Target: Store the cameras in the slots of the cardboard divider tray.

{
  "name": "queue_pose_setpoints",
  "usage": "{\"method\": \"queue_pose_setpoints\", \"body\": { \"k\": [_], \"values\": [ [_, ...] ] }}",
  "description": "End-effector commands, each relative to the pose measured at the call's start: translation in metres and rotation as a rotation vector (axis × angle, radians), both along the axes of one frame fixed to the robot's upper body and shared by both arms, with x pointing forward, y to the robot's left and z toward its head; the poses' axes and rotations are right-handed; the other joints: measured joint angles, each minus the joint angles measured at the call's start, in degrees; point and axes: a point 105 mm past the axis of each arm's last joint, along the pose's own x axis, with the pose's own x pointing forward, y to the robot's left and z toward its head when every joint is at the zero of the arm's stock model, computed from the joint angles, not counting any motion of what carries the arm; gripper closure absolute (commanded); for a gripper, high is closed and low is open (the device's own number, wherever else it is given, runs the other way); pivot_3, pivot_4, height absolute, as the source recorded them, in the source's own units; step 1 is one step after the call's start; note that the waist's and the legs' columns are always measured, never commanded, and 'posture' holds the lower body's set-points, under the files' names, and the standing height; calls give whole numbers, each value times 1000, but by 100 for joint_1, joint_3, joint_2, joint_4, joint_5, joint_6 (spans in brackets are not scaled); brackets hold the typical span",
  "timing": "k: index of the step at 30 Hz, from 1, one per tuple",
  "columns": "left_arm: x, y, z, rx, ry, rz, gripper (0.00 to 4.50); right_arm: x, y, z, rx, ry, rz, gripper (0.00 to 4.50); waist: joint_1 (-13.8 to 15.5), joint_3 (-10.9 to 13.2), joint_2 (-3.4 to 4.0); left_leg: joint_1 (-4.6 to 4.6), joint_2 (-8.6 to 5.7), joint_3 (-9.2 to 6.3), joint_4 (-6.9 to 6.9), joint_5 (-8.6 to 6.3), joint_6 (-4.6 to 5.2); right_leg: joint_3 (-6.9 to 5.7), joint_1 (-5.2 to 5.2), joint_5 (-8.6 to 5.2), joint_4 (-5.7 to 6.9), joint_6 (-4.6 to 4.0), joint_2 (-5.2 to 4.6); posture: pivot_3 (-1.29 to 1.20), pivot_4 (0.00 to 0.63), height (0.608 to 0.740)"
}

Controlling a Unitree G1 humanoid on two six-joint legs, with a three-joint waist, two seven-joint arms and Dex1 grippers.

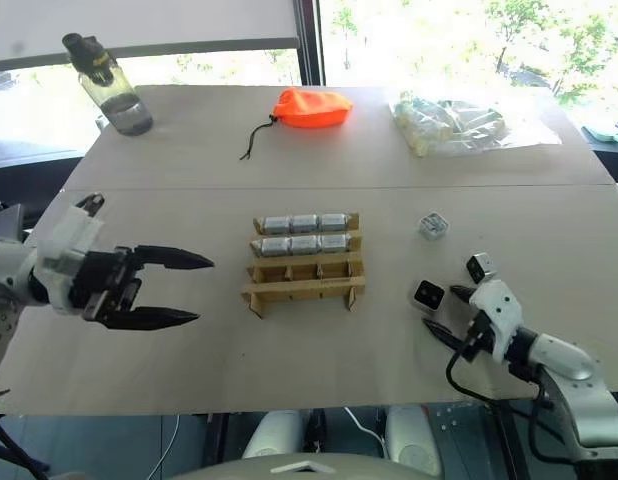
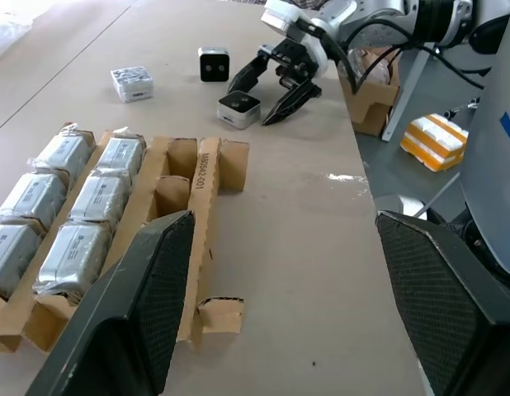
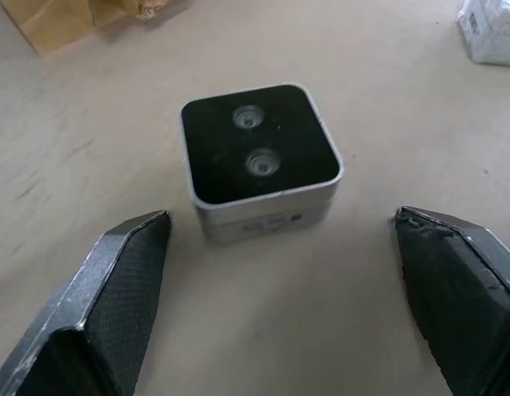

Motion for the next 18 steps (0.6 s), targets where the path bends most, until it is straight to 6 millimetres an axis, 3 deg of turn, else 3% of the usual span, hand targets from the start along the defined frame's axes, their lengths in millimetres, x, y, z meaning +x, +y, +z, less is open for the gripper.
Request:
{"method": "queue_pose_setpoints", "body": {
  "k": [1,6,16,18],
  "values": [
    [-4,1,8,14,-46,-13,877,-1,2,-4,-12,28,36,187,2,-1,-2,0,0,1,0,0,0,0,0,0,1,0,-1,0,150,726],
    [-6,6,7,11,-45,6,877,-6,13,-3,-10,49,114,187,-13,1,-9,5,1,2,0,0,-1,3,0,3,9,-3,0,0,150,726],
    [-6,11,3,14,-47,25,877,2,26,8,24,4,135,187,1,6,-12,4,2,2,0,4,-7,4,-8,6,18,-8,1,0,150,726],
    [-6,11,2,15,-48,28,811,2,26,10,27,-13,142,1038,8,6,-12,-2,1,2,0,4,-8,4,-13,7,18,-7,0,0,150,726]
  ]
}}
